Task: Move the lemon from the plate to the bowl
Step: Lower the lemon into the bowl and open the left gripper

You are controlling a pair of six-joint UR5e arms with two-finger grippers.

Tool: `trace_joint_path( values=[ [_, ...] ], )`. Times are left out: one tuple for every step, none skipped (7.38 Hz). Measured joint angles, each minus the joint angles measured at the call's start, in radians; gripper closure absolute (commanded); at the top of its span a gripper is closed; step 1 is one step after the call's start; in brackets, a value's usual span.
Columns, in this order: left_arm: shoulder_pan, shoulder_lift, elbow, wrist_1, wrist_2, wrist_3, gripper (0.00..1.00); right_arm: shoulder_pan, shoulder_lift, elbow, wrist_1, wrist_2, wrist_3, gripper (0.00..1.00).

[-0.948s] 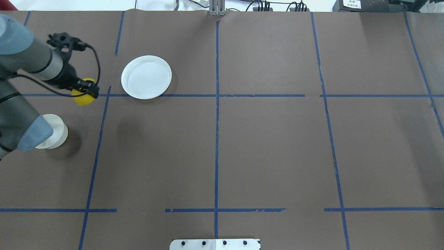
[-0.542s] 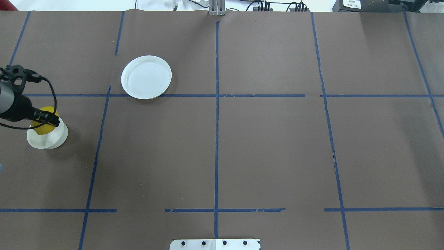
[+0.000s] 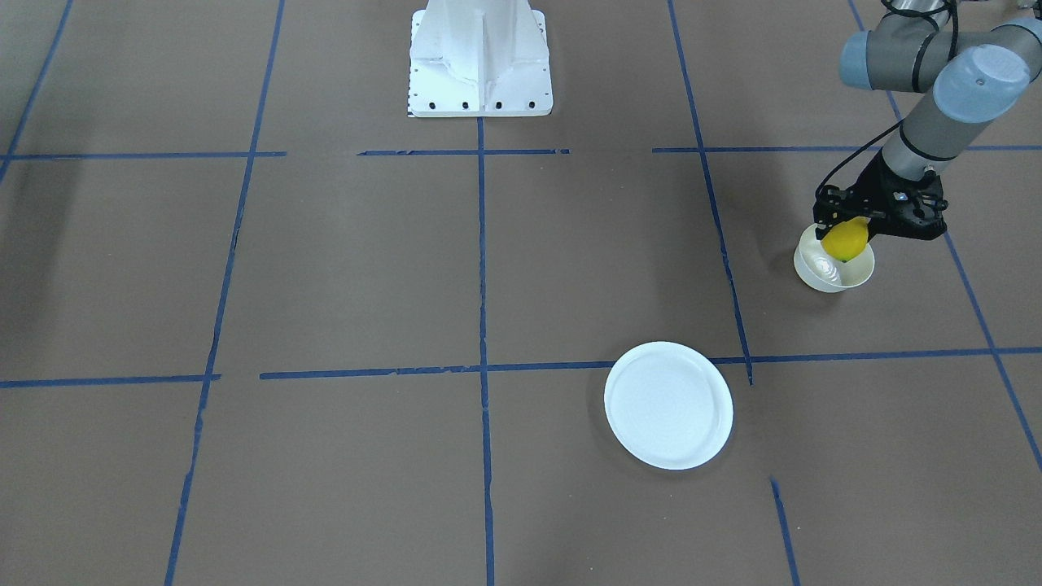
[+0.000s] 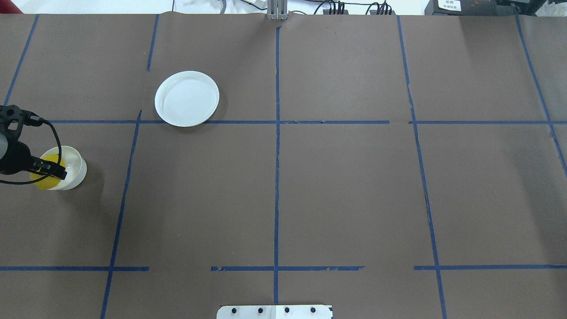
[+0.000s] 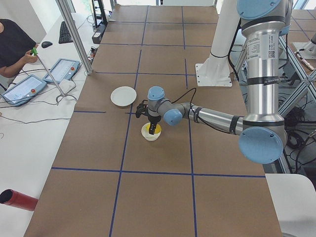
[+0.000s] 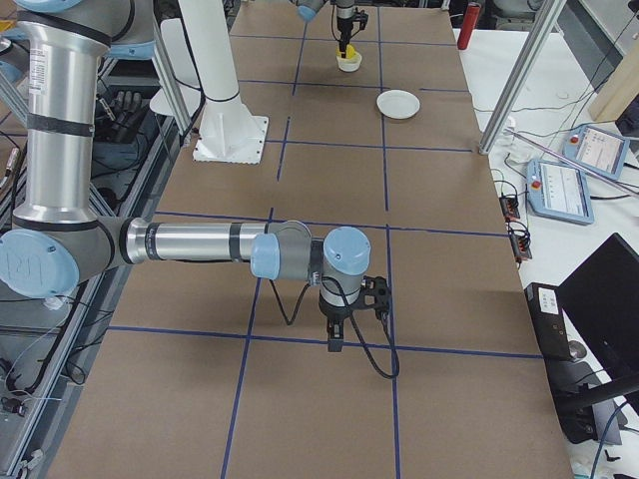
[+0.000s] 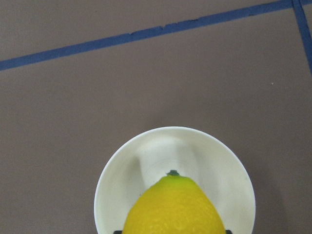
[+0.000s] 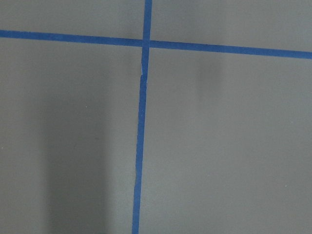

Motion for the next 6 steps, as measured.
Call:
trace_joint_path(
  values=[
    [0.006,-0.014,0.014,-0.002,0.0,-0.007,1.0,0.0,0.0,0.0,0.0,0.0,0.0,0.0],
    [0.009,-0.028,0.025,-0.002,0.0,-0.009,1.0,0.0,0.0,0.0,0.0,0.0,0.0,0.0],
    [0.01,-0.037,0.034,-0.002,0.001,-0.01,0.97,0.0,0.0,0.0,0.0,0.0,0.0,0.0],
    [0.011,-0.042,0.041,-0.003,0.001,-0.009,0.93,0.0,0.0,0.0,0.0,0.0,0.0,0.0],
    [0.011,-0.044,0.045,-0.003,0.001,-0.009,0.78,0.0,0.0,0.0,0.0,0.0,0.0,0.0],
    [0.012,-0.045,0.05,-0.003,0.001,-0.008,0.54,0.0,0.0,0.0,0.0,0.0,0.0,0.0]
  ],
)
